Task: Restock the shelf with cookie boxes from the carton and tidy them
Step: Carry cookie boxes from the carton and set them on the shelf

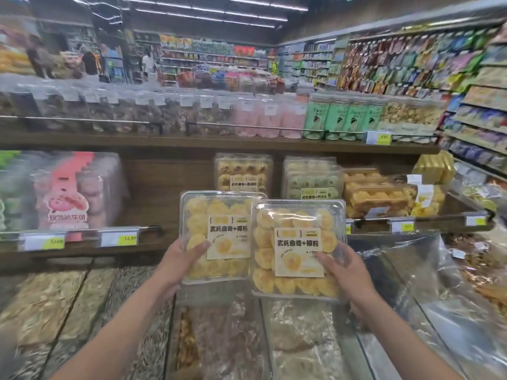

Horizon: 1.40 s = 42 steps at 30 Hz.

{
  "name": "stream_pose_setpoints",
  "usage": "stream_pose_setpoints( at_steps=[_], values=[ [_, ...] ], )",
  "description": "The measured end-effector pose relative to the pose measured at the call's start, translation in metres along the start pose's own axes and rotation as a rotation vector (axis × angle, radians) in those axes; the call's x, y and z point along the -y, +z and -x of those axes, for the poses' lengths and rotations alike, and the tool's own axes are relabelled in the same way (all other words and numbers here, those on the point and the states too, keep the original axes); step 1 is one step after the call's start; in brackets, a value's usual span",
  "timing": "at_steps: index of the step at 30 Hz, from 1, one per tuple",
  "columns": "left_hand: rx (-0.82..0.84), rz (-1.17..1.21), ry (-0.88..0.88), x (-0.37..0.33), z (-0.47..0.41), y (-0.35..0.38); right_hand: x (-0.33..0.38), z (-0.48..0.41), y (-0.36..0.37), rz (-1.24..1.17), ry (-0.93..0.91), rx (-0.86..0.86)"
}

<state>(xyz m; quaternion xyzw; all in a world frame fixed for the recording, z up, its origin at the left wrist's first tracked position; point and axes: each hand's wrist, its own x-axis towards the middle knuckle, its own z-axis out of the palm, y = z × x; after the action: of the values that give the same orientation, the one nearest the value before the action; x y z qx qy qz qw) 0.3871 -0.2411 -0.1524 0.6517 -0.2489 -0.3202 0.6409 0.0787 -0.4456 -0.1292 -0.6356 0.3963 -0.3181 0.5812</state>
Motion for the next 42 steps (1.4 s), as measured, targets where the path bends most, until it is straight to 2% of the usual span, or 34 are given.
stream_pose_setpoints(
  at_steps=[12, 18, 22, 33, 39, 42],
  values=[
    [-0.12, -0.06, 0.057, -0.032, -0.14, 0.02, -0.003, -0.096, -0.014, -0.114, 0.002, -0.043],
    [-0.121, -0.105, 0.043, -0.027, -0.204, 0.03, -0.004, -0.136, -0.01, -0.168, 0.021, -0.052],
    [-0.04, -0.082, 0.0, -0.004, -0.24, 0.026, -0.01, -0.155, -0.005, -0.23, 0.035, -0.064],
    [-0.108, -0.25, 0.02, -0.004, -0.241, 0.04, -0.024, -0.159, 0.016, -0.22, 0.076, -0.008],
    [-0.243, -0.445, 0.017, -0.005, -0.237, 0.039, -0.025, -0.156, 0.022, -0.216, 0.097, -0.04],
    [-0.23, -0.521, 0.005, -0.008, -0.235, 0.037, -0.023, -0.155, 0.027, -0.221, 0.081, -0.041]
  ],
)
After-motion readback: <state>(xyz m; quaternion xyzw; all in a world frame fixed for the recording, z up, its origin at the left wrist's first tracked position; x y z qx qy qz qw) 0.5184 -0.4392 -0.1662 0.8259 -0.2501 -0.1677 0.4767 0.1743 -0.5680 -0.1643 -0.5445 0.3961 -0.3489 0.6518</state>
